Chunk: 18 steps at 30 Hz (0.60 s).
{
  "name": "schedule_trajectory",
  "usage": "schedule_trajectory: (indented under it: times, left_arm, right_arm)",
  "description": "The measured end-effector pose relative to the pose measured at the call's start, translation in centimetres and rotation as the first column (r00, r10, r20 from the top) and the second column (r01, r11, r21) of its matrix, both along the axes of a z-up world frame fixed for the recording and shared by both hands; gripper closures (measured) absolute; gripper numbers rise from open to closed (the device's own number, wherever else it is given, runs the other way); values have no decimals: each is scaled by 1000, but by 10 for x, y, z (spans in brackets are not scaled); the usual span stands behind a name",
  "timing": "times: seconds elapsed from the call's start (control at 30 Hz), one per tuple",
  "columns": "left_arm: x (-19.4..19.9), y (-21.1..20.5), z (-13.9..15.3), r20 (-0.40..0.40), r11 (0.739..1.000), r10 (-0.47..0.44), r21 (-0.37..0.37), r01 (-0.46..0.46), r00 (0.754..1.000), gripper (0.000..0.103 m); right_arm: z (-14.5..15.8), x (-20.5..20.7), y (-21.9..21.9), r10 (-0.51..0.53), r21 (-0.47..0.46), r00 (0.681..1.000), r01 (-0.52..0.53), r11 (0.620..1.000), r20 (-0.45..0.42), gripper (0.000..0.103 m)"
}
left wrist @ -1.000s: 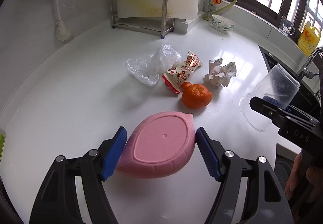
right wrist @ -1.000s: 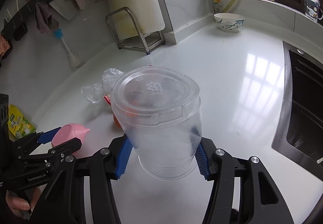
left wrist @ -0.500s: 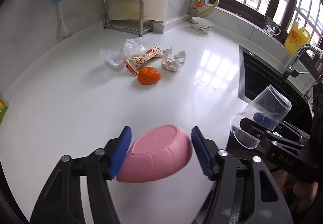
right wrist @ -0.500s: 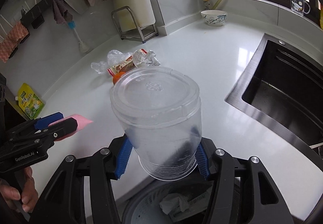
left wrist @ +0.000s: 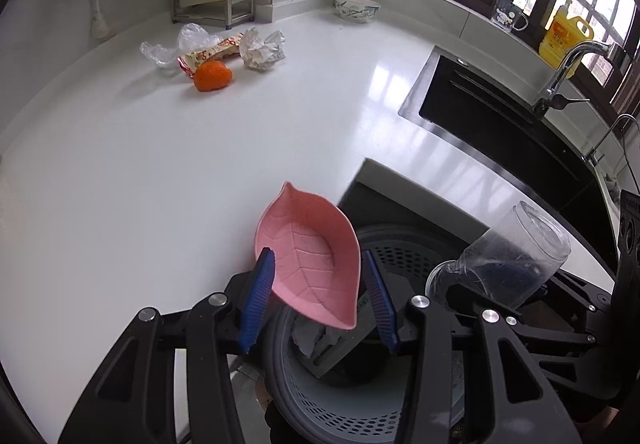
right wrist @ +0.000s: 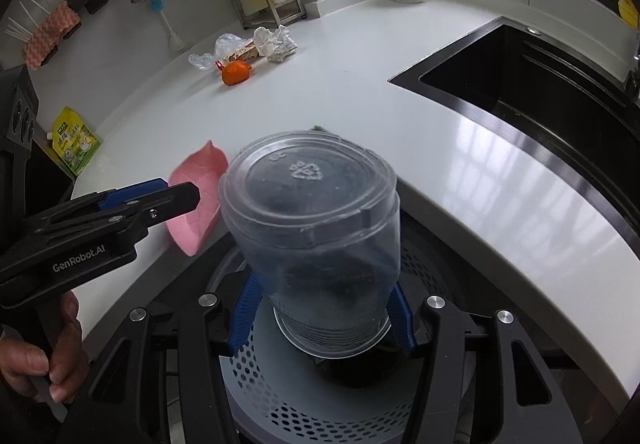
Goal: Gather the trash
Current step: 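Carry dish and cup over the bin and open both grippers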
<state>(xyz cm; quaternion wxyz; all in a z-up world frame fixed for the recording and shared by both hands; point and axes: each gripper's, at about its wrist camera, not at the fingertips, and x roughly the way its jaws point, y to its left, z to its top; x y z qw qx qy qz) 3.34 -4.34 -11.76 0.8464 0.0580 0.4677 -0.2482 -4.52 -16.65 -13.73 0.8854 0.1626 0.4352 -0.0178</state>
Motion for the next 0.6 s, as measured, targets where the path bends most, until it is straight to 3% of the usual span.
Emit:
schedule_trajectory:
  times: [0.43, 0.6]
  left_arm:
    - [-33, 8, -9, -9, 997, 69, 34, -69, 998, 60]
    - [-37, 12, -11, -19, 995, 90, 43, -89, 996, 54]
  right_arm:
    - [-21, -21, -4, 59, 32, 998, -58, 998, -26, 49]
    - [-33, -18, 0, 95, 20, 993, -94, 995, -73, 49]
